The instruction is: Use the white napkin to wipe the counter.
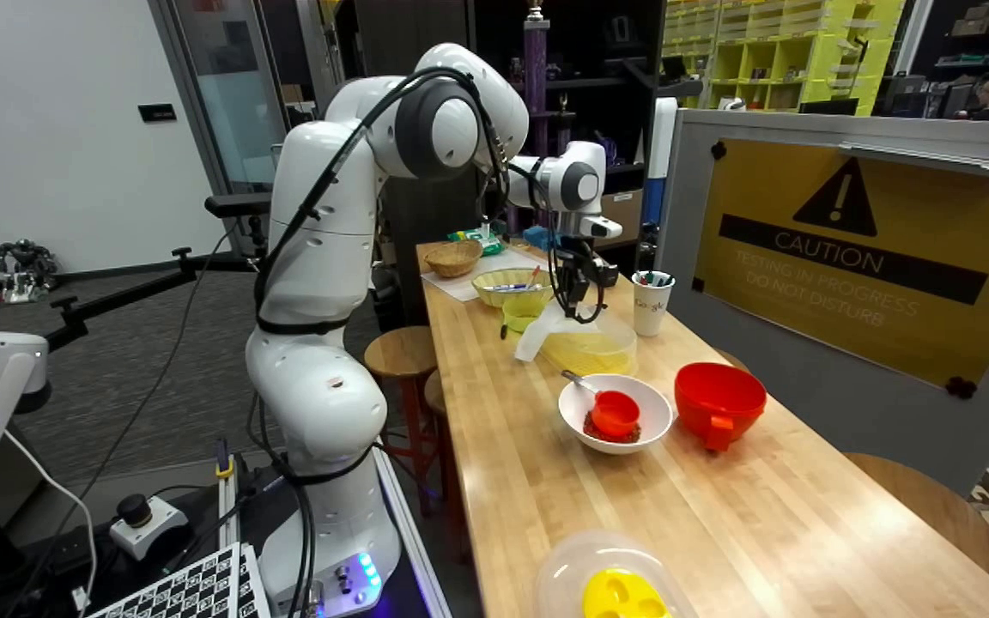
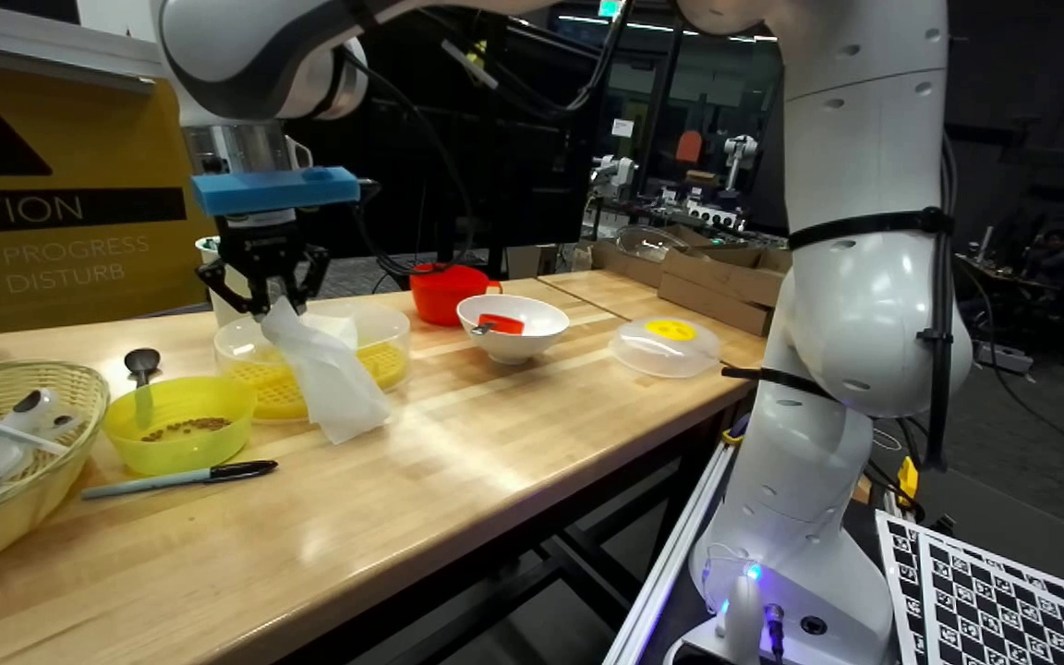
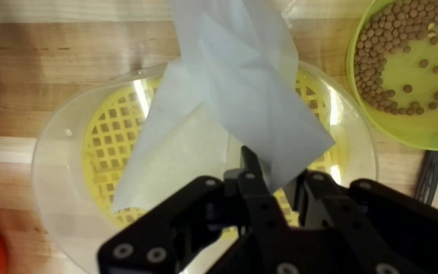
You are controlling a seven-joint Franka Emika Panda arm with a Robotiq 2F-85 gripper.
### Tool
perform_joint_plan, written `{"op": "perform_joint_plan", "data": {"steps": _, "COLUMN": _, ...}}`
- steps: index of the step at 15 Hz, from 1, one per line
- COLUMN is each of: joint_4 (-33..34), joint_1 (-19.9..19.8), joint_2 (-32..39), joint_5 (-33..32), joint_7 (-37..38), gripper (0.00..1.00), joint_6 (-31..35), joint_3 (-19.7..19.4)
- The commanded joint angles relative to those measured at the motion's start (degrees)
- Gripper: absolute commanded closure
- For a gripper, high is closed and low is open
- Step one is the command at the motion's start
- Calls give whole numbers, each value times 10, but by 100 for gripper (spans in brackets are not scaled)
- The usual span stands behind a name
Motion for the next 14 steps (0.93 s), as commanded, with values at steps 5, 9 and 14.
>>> {"op": "perform_joint_plan", "data": {"steps": 5, "joint_4": -8, "joint_1": 7, "joint_2": -20, "joint_5": 15, "joint_7": 2, "gripper": 100, "joint_6": -11, "joint_3": -9}}
{"op": "perform_joint_plan", "data": {"steps": 9, "joint_4": -19, "joint_1": 4, "joint_2": -39, "joint_5": 18, "joint_7": -5, "gripper": 100, "joint_6": -19, "joint_3": -8}}
{"op": "perform_joint_plan", "data": {"steps": 14, "joint_4": -49, "joint_1": -3, "joint_2": -76, "joint_5": 15, "joint_7": -3, "gripper": 100, "joint_6": -42, "joint_3": -12}}
